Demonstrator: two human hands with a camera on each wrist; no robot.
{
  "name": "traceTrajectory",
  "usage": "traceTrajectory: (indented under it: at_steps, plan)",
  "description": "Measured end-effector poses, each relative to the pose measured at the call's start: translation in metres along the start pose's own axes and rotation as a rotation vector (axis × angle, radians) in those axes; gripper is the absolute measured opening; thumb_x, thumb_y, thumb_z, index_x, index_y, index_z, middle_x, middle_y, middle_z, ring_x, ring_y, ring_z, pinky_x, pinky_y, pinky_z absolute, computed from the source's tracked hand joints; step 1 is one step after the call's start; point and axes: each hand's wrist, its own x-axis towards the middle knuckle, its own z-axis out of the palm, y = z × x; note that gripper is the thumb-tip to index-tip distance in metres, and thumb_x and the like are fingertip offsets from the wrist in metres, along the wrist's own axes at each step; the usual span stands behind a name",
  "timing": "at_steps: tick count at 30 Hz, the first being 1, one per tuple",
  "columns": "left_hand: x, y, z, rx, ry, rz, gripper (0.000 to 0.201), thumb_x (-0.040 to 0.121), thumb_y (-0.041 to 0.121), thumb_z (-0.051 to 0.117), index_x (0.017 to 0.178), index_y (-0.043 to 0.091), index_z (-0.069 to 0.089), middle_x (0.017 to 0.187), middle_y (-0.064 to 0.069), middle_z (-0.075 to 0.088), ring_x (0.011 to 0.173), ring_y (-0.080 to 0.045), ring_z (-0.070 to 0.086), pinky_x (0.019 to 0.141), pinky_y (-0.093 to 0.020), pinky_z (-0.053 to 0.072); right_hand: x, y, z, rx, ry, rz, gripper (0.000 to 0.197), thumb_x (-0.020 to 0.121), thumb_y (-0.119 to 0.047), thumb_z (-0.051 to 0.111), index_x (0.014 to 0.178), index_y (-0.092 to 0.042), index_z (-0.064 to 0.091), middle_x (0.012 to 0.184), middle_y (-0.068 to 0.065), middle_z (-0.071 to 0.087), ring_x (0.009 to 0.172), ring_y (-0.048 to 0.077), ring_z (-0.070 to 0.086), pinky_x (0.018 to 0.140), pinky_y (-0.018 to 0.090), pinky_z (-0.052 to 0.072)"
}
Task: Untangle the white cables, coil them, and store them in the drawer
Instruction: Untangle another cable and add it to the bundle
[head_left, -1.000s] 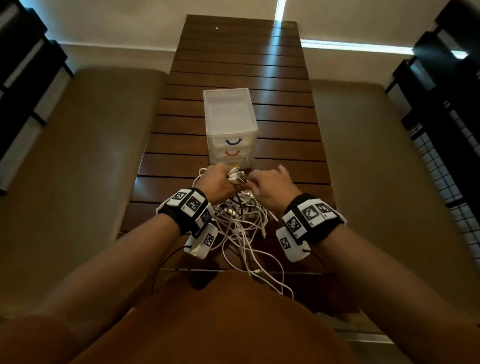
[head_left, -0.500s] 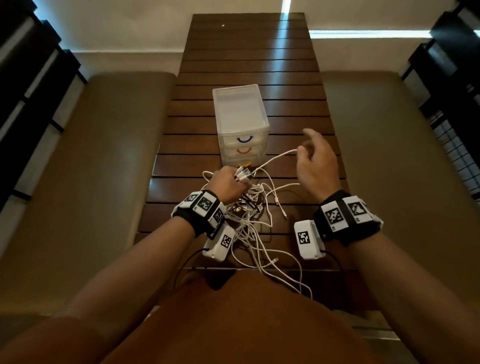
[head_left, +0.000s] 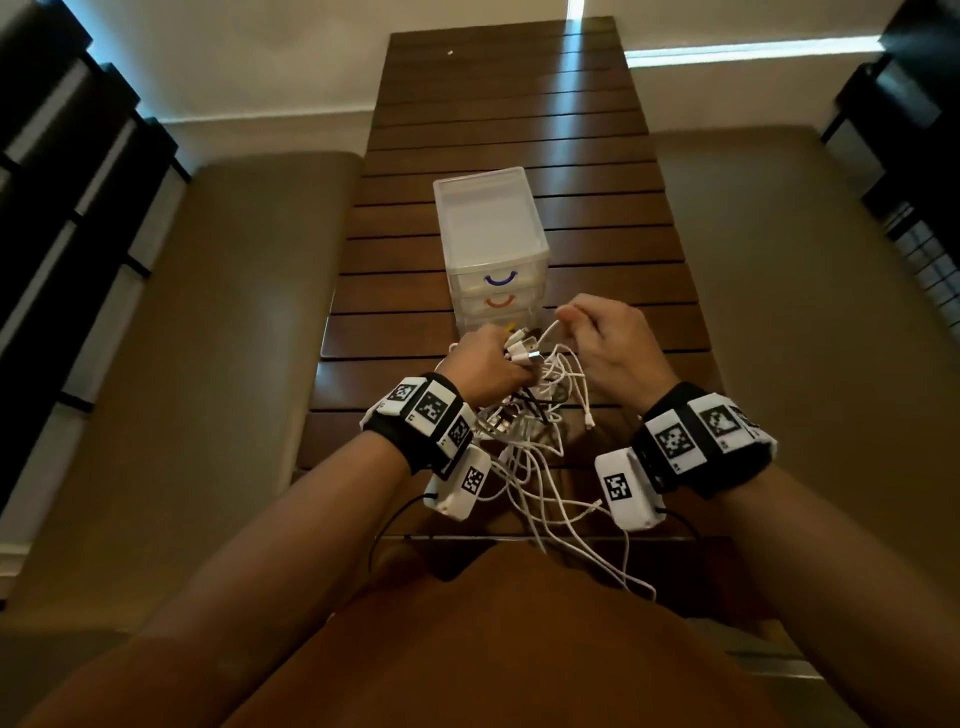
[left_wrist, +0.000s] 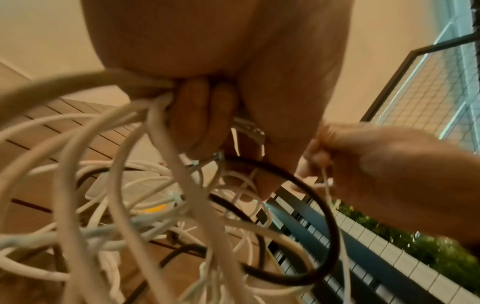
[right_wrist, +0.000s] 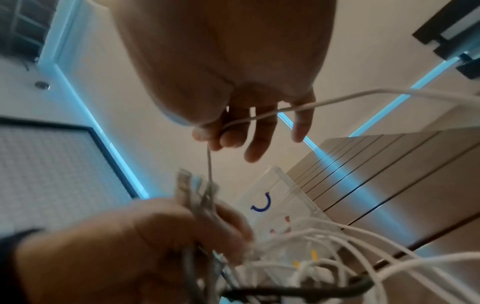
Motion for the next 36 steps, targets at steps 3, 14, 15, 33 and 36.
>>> traceTrajectory:
  at_steps: [3,14,15,33,36]
  plan:
    - [-0.001,-0.005,0.006,0.025,-0.036,-0.041,0.020,0.084,0.028,0.067,0.079,0.008,0.070,0.077,-0.008,0.071,0.071,-0.021,0.065,0.057,-0.031,0.048,0.001,-0.006,-0.006,0.143,0.066,-0.002,0.034,0.100,-0.021,0.048,0.067,-0.023,0.055,0.061,-0.010,0.053,0.057,0.002,0.047,0.057,0.022,0.038]
    - [-0.001,-0.021,0.007,0.045,-0.018,-0.088,0.027,0.086,0.040,0.067,0.071,0.018,0.066,0.074,0.000,0.068,0.068,-0.013,0.062,0.053,-0.024,0.041,0.005,0.009,-0.022,-0.214,0.234,0.103,0.044,0.089,-0.023,0.060,0.132,-0.019,0.051,0.130,0.006,0.045,0.121,0.019,0.045,0.107,0.040,0.036]
    - [0.000,-0.020,0.006,0.048,-0.016,-0.070,0.026,0.086,0.041,0.068,0.074,0.017,0.067,0.076,-0.001,0.069,0.070,-0.014,0.063,0.054,-0.025,0.043,0.001,0.004,-0.013,-0.331,0.098,0.070,0.048,0.089,-0.027,0.059,0.136,-0.022,0.048,0.137,0.005,0.043,0.130,0.021,0.039,0.113,0.048,0.028]
    - [-0.002,0.008,-0.008,-0.240,-0.203,0.055,0.018,0.087,0.020,0.070,0.095,0.004,0.069,0.094,-0.020,0.071,0.076,-0.019,0.063,0.074,-0.041,0.056,0.003,-0.003,0.001,-0.022,-0.173,-0.039,0.019,0.095,-0.017,0.054,0.083,-0.015,0.069,0.073,-0.008,0.064,0.071,0.011,0.059,0.068,0.036,0.052]
    - [0.000,0.011,-0.004,-0.072,-0.208,0.045,0.018,0.083,0.031,0.072,0.085,0.013,0.070,0.082,-0.007,0.071,0.073,-0.016,0.065,0.061,-0.029,0.051,0.004,-0.010,0.002,0.156,-0.161,-0.002,0.020,0.096,-0.011,0.052,0.081,-0.010,0.065,0.068,-0.006,0.058,0.063,0.007,0.054,0.062,0.027,0.046]
